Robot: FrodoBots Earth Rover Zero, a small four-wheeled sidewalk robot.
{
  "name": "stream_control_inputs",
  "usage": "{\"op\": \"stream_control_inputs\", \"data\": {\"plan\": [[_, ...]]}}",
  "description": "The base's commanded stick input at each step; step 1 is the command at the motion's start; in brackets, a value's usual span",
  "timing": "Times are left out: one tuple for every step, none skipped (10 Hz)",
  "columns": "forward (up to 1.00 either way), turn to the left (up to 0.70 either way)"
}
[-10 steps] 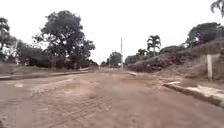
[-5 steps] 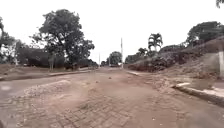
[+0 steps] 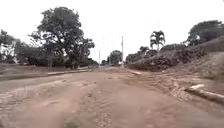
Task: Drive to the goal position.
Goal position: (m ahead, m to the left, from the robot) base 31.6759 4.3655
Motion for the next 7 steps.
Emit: {"op": "stream_control_inputs", "data": {"plan": [[1.0,0.0],[1.0,0.0],[1.0,0.0],[1.0,0.0],[1.0,0.0],[1.0,0.0],[1.0,0.0]]}}
